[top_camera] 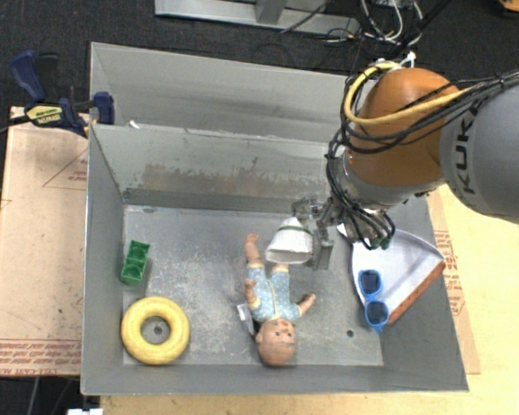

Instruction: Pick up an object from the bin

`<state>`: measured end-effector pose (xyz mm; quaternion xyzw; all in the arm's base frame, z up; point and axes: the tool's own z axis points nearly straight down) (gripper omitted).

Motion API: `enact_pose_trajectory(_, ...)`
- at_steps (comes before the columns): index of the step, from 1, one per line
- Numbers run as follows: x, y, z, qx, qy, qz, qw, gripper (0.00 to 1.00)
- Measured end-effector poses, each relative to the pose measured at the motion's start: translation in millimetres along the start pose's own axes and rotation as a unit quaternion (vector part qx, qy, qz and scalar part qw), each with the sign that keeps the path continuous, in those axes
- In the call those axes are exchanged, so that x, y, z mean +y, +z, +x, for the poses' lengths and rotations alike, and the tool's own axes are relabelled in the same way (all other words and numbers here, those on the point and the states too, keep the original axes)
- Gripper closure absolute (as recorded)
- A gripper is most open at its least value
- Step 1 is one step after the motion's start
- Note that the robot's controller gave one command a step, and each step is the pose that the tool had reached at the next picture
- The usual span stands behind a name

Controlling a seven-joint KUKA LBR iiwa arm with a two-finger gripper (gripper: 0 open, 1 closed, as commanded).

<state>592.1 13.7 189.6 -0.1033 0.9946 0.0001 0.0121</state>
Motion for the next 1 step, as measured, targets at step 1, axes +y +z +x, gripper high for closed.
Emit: enact_pose_trajectory(1,0.9,-40.5,-0.7,0.0034,0.004,-0.001,1.0,1.0)
